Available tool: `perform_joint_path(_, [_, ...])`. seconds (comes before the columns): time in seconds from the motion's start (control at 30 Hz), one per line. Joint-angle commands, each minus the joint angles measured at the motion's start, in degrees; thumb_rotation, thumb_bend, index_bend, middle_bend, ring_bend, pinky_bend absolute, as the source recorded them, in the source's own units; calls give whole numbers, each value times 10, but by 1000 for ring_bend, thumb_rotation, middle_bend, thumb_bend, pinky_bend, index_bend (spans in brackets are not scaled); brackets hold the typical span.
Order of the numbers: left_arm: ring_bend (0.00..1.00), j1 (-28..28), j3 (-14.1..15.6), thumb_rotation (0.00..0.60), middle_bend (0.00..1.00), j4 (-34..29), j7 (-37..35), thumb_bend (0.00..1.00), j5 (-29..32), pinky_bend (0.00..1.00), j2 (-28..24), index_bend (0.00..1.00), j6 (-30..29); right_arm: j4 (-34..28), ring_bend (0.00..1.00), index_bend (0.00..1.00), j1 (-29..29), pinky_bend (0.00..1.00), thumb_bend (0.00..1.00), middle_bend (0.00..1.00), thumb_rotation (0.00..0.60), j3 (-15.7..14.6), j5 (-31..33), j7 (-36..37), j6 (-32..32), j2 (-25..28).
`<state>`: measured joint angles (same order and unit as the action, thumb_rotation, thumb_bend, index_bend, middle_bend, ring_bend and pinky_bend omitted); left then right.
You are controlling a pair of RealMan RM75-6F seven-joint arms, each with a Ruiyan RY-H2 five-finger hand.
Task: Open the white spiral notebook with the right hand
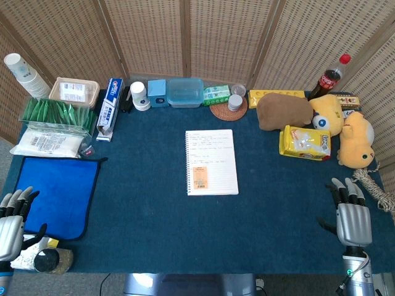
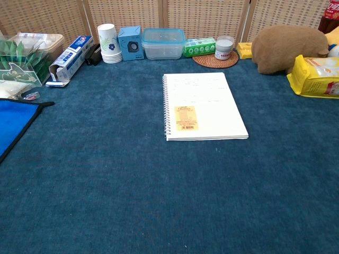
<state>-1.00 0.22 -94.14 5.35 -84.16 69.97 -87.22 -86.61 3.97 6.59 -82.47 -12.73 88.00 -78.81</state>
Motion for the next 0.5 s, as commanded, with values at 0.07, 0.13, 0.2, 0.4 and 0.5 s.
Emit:
perform_joint_path(0.07, [24,0,0,600,94,1,0,305,1,0,-1,215,2,1,57,215,1,130,143,195,600,0,1,2,-2,-1])
perform_joint_path(0.13, [24,1,0,600,95,2,-2,305,0,0,0,214,3,4,56,215,2,131,143,195,600,-1,4,7,-8,-2])
perform_joint_path(0.2, [24,1,0,600,95,3,-5,305,-2,0,1,214,1,8,56,215,4,130,143,195,600,-1,4,12,-13,-3])
perform_joint_path(0.4, [24,-3,2,600,95,11,-15,305,-9,0,0,214,-6,9,56,214,18,130,143,195,600,4,-21,16,-8,-1])
perform_joint_path(0.5, [24,1,1,600,95,11,-14,305,-11,0,-1,214,-1,-6,57,213,36,131,145,195,600,13,-36,9,-13,-1])
